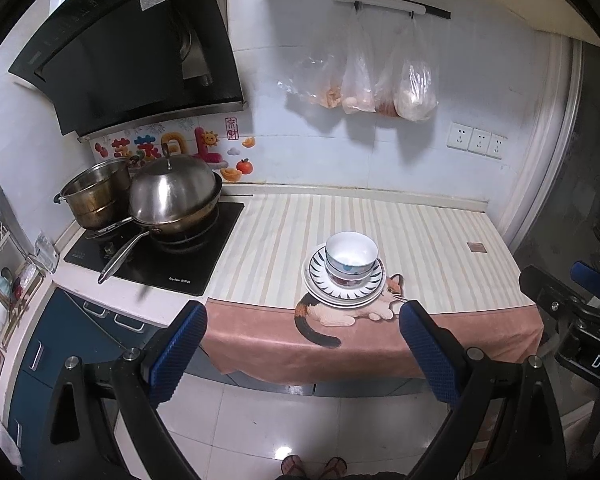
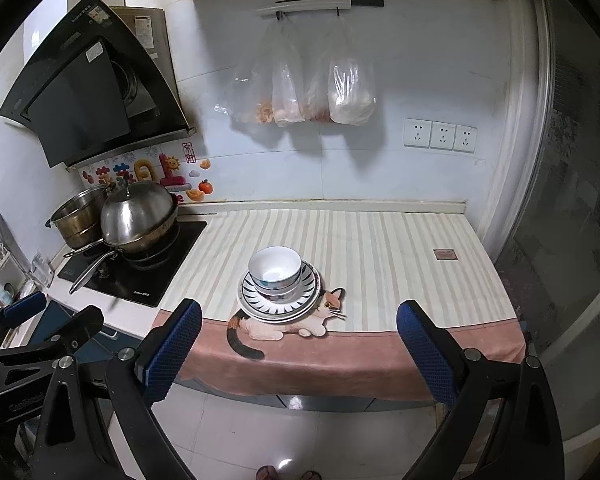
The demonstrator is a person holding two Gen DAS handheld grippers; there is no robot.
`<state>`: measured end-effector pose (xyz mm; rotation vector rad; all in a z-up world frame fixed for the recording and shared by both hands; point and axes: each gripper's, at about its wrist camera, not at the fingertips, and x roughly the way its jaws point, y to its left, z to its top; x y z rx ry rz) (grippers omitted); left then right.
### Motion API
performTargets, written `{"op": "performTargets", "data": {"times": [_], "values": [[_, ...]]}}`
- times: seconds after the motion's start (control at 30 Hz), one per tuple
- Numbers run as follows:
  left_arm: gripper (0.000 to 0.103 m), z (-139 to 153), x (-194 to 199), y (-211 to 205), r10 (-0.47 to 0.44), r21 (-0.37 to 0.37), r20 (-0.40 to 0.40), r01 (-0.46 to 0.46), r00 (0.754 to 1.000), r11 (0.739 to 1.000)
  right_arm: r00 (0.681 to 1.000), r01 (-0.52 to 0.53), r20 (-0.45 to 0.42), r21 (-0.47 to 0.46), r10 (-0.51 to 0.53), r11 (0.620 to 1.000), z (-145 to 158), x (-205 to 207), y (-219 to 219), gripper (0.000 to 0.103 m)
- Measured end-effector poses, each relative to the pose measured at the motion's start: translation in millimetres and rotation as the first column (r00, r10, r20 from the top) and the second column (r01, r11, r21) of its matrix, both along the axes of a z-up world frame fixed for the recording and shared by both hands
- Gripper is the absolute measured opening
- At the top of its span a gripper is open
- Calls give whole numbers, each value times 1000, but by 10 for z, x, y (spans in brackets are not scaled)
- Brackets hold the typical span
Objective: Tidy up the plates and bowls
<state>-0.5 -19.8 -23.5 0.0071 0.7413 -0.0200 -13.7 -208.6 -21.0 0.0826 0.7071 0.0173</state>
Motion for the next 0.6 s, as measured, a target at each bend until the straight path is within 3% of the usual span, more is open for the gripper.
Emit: {"op": "performTargets", "data": {"times": [0.6], "values": [[99, 53, 58, 132, -9, -6, 15, 10, 1000, 1000, 1000, -3, -1, -14, 3, 1000, 22, 142, 15, 100]]}}
